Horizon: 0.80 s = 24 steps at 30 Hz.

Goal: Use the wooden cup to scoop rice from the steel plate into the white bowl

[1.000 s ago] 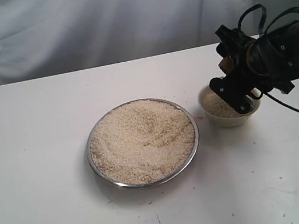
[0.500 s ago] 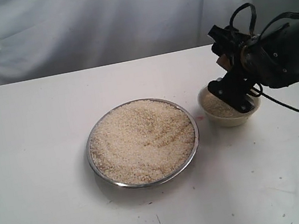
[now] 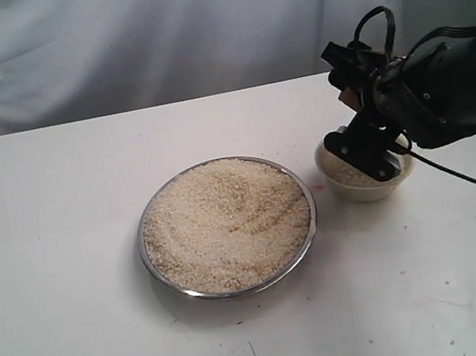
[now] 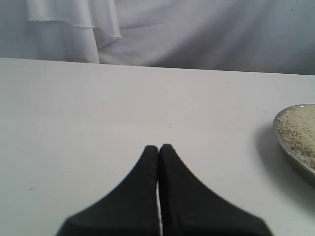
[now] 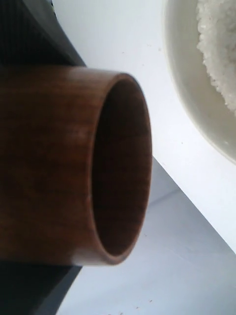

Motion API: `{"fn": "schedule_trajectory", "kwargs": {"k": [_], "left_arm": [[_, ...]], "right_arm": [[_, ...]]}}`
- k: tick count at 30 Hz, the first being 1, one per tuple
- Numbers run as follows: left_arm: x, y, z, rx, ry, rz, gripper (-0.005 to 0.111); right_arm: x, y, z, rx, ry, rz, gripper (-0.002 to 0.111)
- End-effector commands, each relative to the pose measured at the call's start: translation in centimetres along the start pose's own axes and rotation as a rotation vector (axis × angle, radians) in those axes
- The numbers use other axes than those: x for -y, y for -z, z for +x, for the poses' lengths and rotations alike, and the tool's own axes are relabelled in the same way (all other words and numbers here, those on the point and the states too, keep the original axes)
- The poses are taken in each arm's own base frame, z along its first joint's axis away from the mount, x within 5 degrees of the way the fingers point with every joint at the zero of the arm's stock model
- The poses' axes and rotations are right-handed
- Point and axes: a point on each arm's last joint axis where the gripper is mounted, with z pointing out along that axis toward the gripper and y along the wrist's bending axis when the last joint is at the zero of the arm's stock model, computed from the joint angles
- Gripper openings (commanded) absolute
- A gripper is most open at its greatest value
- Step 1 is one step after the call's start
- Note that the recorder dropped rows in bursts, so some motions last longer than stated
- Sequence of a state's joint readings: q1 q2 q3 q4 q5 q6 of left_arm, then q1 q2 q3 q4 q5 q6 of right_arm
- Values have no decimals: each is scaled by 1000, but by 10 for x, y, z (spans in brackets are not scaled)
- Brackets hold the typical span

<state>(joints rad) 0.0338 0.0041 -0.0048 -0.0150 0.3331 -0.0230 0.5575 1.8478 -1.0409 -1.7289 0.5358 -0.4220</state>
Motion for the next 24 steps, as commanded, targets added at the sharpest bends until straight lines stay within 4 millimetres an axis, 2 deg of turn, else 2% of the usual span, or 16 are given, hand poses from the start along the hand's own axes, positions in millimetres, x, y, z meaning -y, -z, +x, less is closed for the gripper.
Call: {"fn": "schedule_trajectory", "kwargs": {"k": [1,5,11,14,18,20,24], "left_arm": [[0,0,0,14,-1,3,0],[0,0,0,14,-1,3,0],[0,0,0,14,-1,3,0],[0,0,0,14,-1,3,0],[0,0,0,14,-1,3,0],[0,0,0,14,-1,3,0],[0,0,0,14,-1,3,0]], "right_arm": [[4,7,8,-10,-98,11,0],[7,16,17,2,-362,18,0],[3,26,31,32,-858,-20,0],[3,28,33,31,-1079,-28,0],[10,35,32,128,-1380,-14,0],[17,39,28,216,-1429,-13,0],[33,51,12,381,-1409,11,0]]}}
